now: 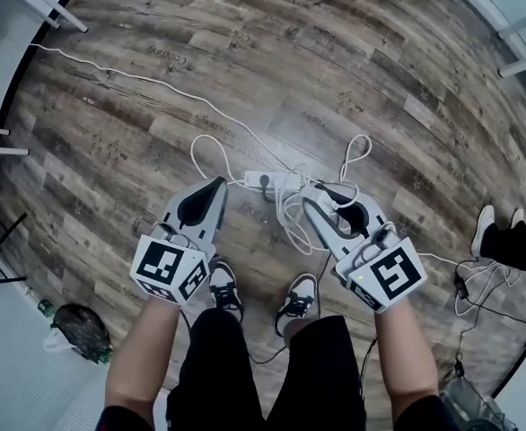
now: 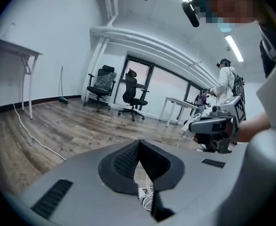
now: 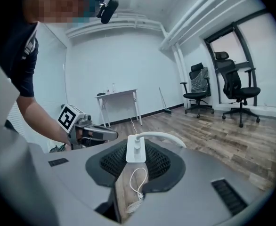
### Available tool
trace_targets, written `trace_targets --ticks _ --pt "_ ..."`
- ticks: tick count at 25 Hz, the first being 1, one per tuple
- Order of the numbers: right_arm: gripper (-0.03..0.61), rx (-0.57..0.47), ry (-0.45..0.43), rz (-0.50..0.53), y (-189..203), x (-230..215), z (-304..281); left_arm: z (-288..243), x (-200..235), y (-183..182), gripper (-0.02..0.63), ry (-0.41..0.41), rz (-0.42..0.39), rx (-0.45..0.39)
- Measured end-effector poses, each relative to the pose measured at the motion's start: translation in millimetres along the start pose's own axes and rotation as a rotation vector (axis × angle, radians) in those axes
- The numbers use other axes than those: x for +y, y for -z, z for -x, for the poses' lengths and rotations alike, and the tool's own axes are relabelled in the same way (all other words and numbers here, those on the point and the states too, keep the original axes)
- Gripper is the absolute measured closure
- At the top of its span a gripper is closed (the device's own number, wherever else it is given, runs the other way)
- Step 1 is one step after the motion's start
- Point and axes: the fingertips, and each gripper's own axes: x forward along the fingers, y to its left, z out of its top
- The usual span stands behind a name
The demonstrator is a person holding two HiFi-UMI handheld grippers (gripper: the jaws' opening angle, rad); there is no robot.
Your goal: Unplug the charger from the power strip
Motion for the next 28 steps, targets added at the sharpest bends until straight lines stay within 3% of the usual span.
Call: trace_targets --ticks 8,14,20,28 --pt "0.472 -0.060 0.107 -0.075 -122.5 40.3 73.0 91.6 -44.5 -131.9 0.594 -0.055 -0.004 -0.034" --pt "0.472 -0.093 0.207 -0.114 -201.0 45.2 129.2 133.7 -67.3 -218.1 0.594 -0.065 -0.007 -0.071" --pt "0.472 -0.132 0.278 -0.105 -291.2 43.2 174.7 158.8 -97.2 -309.1 0.594 -0.050 -0.039 -0.110" --pt "0.472 -0.220 0.299 -0.032 -413.2 79.7 231.4 216.0 -157.1 -402.6 0.594 -0.026 -0.053 -0.152"
